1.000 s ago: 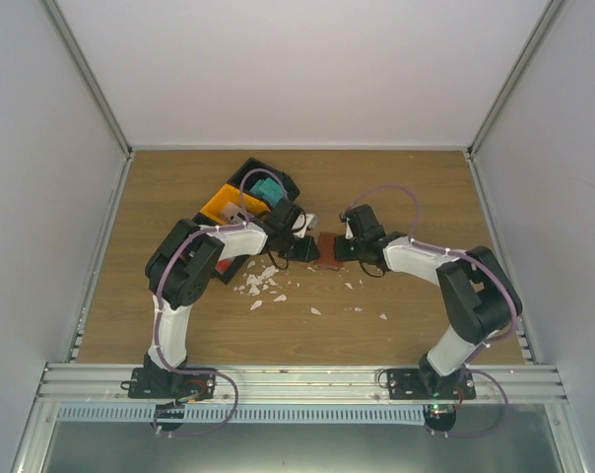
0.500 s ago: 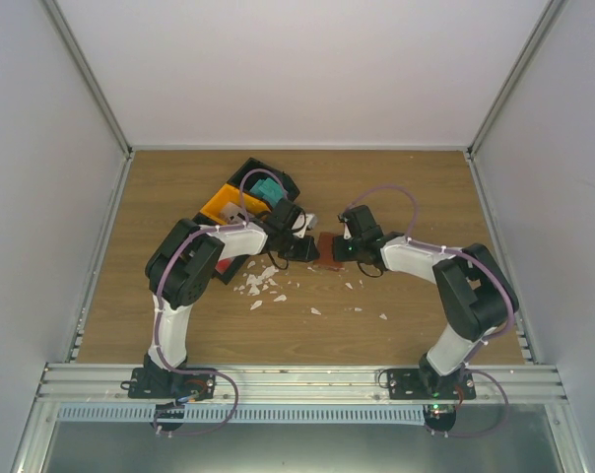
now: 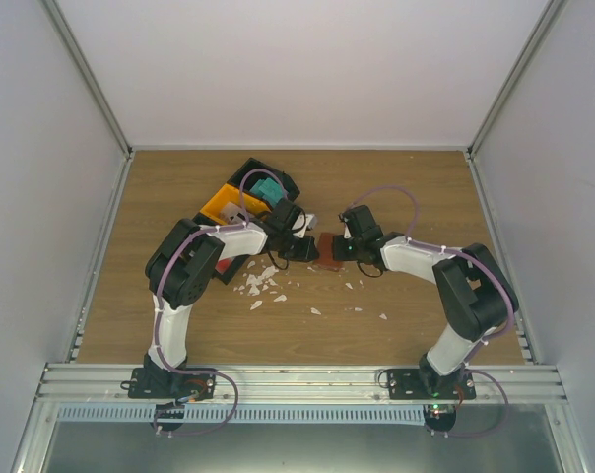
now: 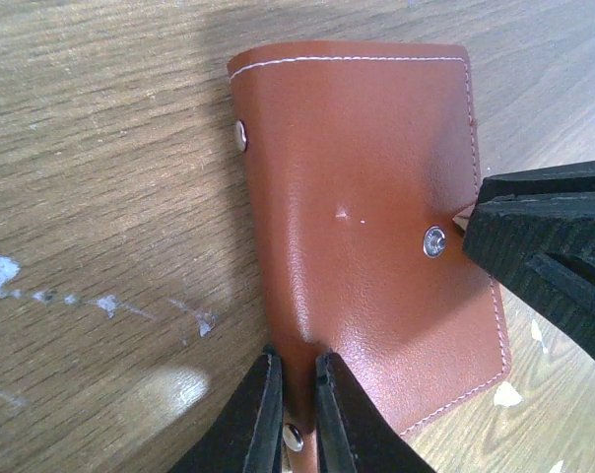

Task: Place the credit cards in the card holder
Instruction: Close the card holder at the center of the board.

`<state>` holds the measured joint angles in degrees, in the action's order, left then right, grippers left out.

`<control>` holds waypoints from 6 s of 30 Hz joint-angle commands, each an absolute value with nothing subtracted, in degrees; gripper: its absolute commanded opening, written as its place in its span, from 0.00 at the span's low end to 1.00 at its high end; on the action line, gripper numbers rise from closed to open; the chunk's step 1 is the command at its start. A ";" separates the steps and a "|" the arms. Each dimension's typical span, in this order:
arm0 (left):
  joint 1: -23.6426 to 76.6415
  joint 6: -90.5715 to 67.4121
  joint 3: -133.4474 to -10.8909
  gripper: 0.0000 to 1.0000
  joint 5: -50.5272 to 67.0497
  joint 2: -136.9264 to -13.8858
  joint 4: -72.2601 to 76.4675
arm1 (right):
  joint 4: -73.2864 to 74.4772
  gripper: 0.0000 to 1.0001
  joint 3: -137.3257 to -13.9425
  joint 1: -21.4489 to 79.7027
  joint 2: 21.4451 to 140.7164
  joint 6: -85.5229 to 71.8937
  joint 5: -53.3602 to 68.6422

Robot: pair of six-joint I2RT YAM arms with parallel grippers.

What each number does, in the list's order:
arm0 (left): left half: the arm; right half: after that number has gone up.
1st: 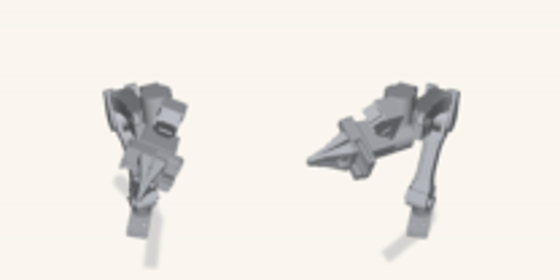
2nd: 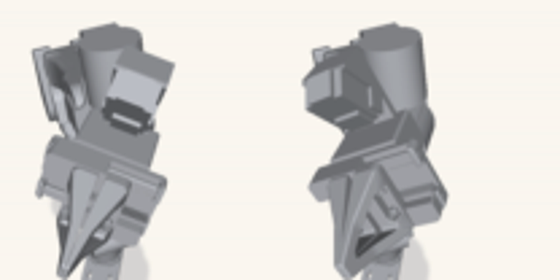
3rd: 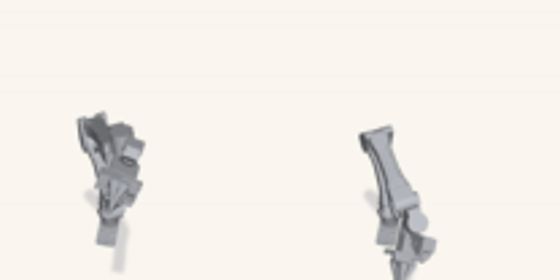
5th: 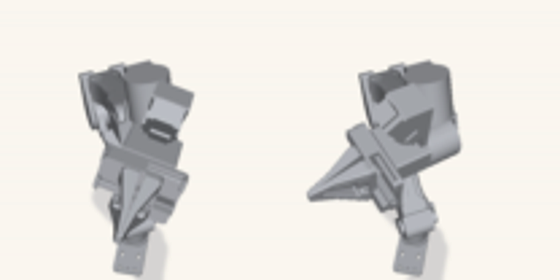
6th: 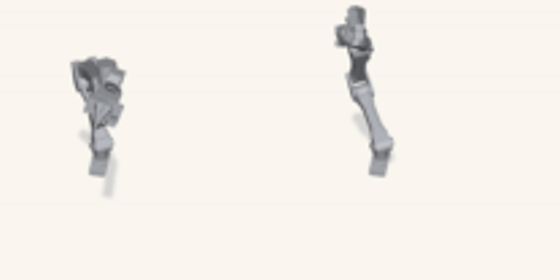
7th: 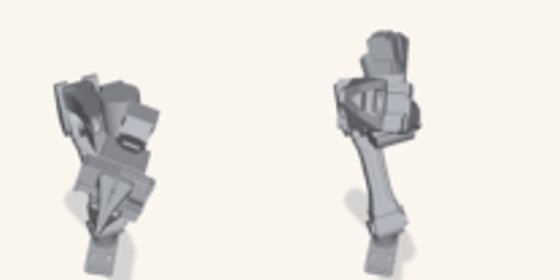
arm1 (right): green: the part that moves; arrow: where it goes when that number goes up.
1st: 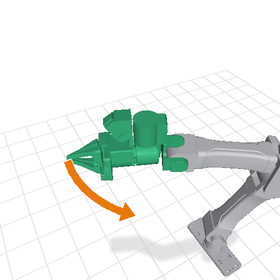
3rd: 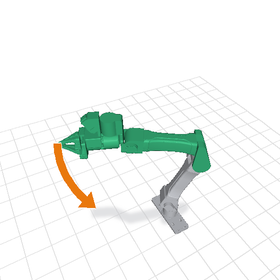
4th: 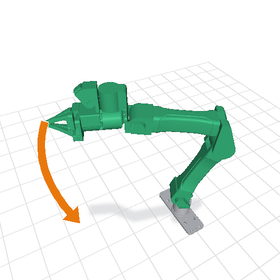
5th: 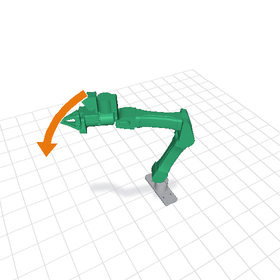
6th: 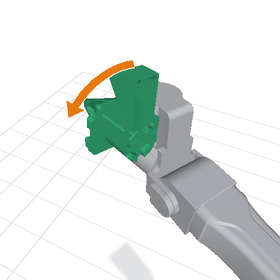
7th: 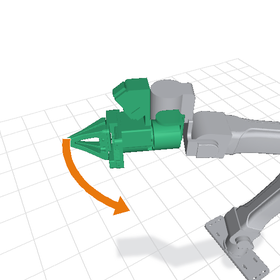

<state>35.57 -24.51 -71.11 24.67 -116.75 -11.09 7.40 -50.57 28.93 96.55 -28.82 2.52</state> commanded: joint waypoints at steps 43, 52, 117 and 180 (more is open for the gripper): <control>36.39 -24.24 -69.57 0.10 24.20 -121.00 -17.91 | 5.84 0.00 -49.58 32.20 97.72 -28.30 -2.70; 36.39 -24.26 -69.70 0.10 24.16 -120.67 -17.89 | 6.50 0.00 -49.25 32.26 96.40 -27.24 -1.19; 36.47 -24.13 -70.31 0.10 24.48 -121.91 -18.34 | 2.87 0.01 -45.85 32.79 96.91 -31.13 -2.35; 36.40 -29.53 -65.92 0.10 34.71 -122.17 -12.22 | -19.08 0.01 -32.96 20.97 92.36 -38.78 18.68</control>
